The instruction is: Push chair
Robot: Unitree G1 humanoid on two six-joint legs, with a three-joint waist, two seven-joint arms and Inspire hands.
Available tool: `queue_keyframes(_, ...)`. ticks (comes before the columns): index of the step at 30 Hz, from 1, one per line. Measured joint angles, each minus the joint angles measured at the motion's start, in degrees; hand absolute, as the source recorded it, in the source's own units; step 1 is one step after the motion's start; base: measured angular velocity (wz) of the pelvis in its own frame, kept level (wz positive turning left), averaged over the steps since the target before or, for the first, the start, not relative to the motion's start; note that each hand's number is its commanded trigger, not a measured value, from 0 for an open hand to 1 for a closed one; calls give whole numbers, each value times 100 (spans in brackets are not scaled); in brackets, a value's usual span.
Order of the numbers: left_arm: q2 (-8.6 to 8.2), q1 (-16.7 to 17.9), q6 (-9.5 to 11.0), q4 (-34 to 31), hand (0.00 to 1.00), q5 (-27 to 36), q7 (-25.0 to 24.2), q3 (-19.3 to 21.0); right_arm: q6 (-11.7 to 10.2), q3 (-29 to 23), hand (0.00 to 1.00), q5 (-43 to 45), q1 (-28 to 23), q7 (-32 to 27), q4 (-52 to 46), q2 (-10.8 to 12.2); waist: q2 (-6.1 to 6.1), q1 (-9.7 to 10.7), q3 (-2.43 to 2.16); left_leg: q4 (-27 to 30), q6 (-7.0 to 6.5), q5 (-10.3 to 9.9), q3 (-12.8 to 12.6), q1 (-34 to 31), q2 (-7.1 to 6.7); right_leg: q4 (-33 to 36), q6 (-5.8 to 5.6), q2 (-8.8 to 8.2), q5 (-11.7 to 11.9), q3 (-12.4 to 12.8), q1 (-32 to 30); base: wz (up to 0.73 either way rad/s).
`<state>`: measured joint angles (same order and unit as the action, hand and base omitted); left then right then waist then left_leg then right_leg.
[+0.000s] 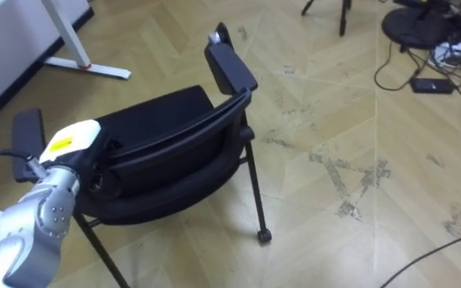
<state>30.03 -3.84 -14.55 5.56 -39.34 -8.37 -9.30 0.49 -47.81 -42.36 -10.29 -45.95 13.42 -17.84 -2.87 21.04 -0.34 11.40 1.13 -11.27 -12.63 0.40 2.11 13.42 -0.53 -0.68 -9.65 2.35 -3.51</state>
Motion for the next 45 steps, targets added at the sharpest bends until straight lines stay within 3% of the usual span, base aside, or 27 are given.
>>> queue_keyframes(4,-3,0,93,9,100,-12,32,9,-53,99,0,1240,335,-478,-1256,-63,-42,-90,2,-7,0,0,1,0,-1,17,2,4,2,39,-68,-7)
queue_keyframes(6,-42,2,135,22,100,-14,36,8,-94,506,0,1817,541,-601,-1776,-158,-36,-217,4,-31,0,0,-13,32,-2,51,5,18,7,101,-72,-15)
queue_keyframes(13,-251,-8,243,-32,100,-210,28,1,87,1416,0,2441,1255,-188,-2598,-308,-67,-482,32,-130,0,1,-45,128,11,57,5,35,7,99,-63,-4)
queue_keyframes(19,-323,-122,242,-218,100,-479,-68,-11,478,2463,0,2494,1984,777,-2847,-609,79,-752,134,-192,0,1,-108,152,32,141,7,60,6,68,-142,-5)
queue_keyframes(26,-440,-296,356,-203,100,-643,-87,-170,604,3558,0,2971,2598,1876,-2979,-695,259,-1056,122,-205,0,1,51,202,55,121,31,46,21,-253,-79,4)
queue_keyframes(29,-459,-295,397,-215,100,-659,-89,-286,655,3902,0,3214,2625,2477,-2983,-699,332,-1067,87,-206,0,1,185,266,72,41,33,39,22,-463,84,19)
queue_keyframes(33,-452,-298,516,-213,100,-652,-114,-351,702,4272,0,3861,2718,3009,-2982,-703,353,-1265,86,-222,0,1,210,362,83,5,39,42,26,-575,168,-6)
queue_keyframes(35,-454,-299,589,-157,100,-647,-133,-405,711,4629,0,4185,2841,3455,-2981,-708,358,-1348,90,-245,0,1,357,443,94,-40,51,44,33,-765,291,-5)
queue_keyframes(41,-454,-416,756,-139,100,-657,-143,-566,707,5340,0,4314,3178,4383,-2983,-709,403,-1514,93,-293,3,2,476,529,127,-89,51,78,33,-810,380,9)
queue_keyframes(45,-485,-515,964,-118,100,-824,-162,-677,705,5393,0,4482,3178,4936,-2954,-710,518,-1645,107,-311,3,3,582,578,135,-89,51,80,33,-897,462,12)
